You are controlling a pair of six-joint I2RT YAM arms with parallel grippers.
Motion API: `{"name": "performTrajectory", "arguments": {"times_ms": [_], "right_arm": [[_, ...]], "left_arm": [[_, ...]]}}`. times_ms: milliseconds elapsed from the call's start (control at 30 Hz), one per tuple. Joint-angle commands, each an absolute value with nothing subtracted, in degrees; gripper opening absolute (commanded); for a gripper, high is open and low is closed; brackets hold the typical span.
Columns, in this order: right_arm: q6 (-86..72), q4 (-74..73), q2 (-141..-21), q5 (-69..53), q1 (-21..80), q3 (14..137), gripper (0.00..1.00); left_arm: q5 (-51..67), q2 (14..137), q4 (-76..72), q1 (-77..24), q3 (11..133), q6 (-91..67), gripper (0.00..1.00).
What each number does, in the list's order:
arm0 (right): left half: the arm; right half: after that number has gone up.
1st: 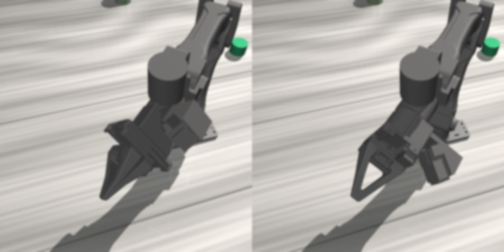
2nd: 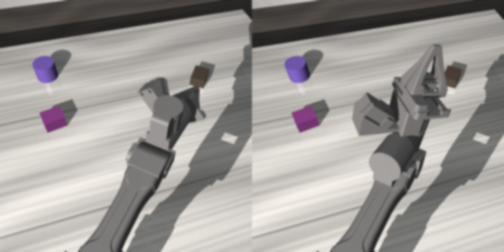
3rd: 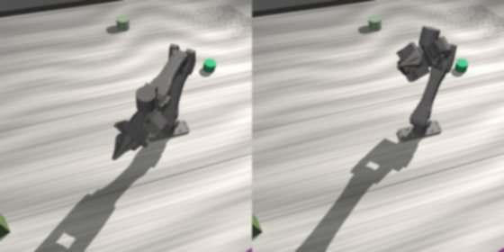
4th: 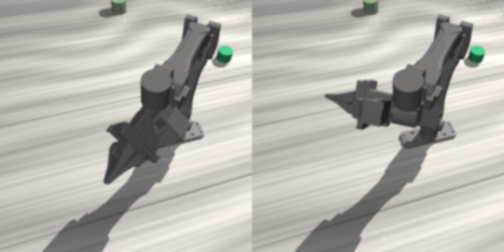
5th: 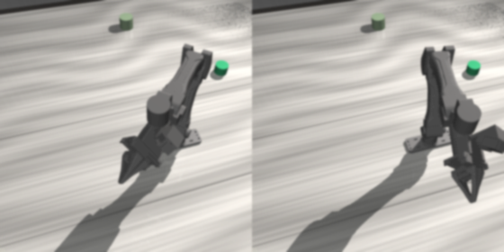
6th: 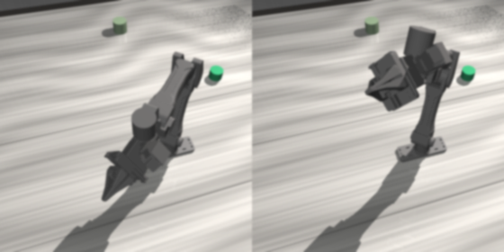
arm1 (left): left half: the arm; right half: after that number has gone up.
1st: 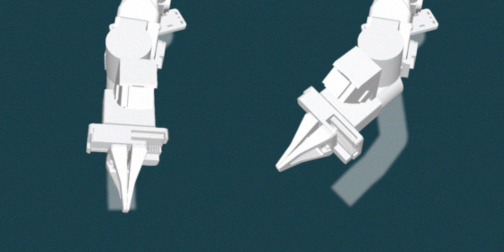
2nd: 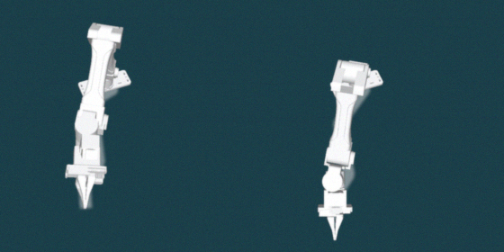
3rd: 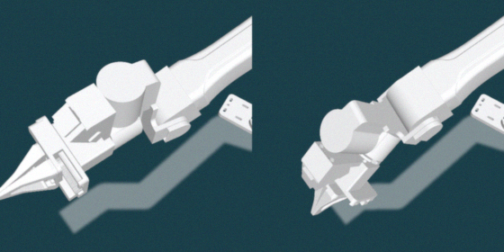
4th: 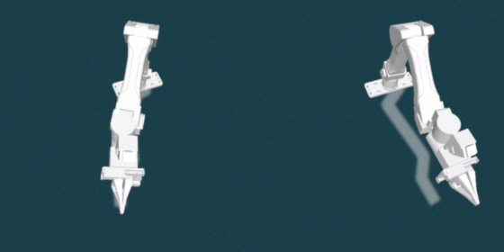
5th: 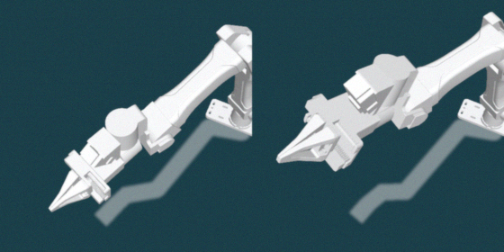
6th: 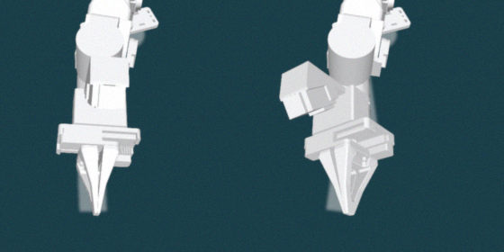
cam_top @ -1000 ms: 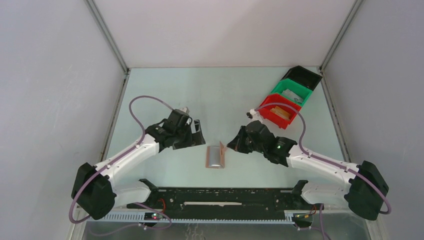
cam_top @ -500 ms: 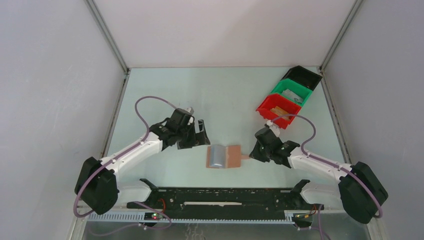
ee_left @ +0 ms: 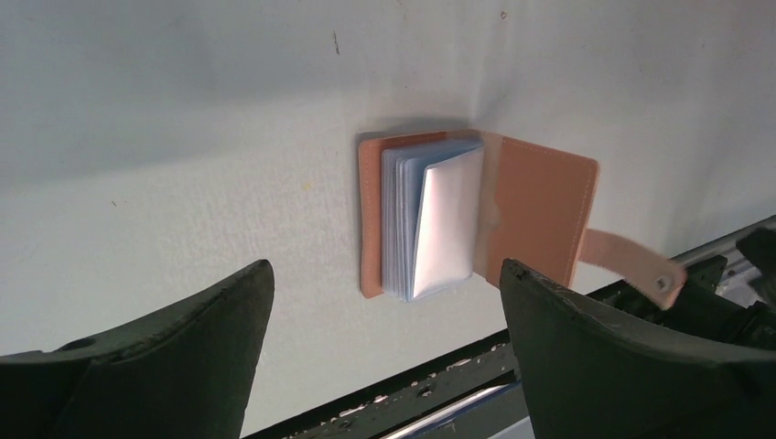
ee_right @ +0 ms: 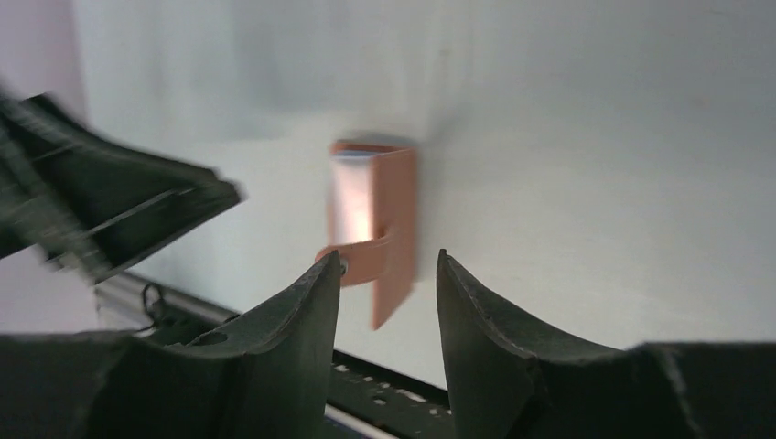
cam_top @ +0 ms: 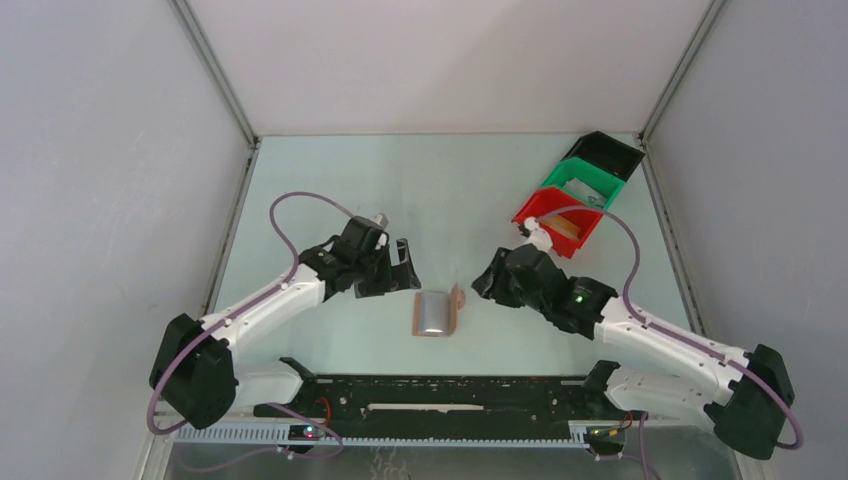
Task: Take the credit cards out of the card holder
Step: Remove the credit card from the card holder.
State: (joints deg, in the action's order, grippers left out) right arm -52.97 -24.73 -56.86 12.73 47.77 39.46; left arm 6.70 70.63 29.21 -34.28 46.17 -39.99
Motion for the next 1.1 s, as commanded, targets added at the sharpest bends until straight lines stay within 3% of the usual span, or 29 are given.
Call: {"name": "performTrajectory", "arguments": {"times_ms": [0,200,700,1067], "right_arm": [[-50.7,-21.5,-62.6,15.3,54.1,46.1,0.51],[-49.0,-13.8,-71.4,6.0,57.3,48.6,0.44],[-45.6,-16.7,-85.8,2.9,60.1,55.7,0.25],[-48.6,-23.1,-79.4,8.9,53.5,47.6,0.21]], "left_arm": [[6.0,68.7,28.2,-34.5,44.6,-39.0,0.98],[2.9,66.4,29.3,-34.5,43.8,-40.7,0.99],[1.0,65.4,30.7,-32.8,42.8,-41.3,0.99],[5.0,66.2,29.6,-33.3,42.6,-38.1,0.93]]}}
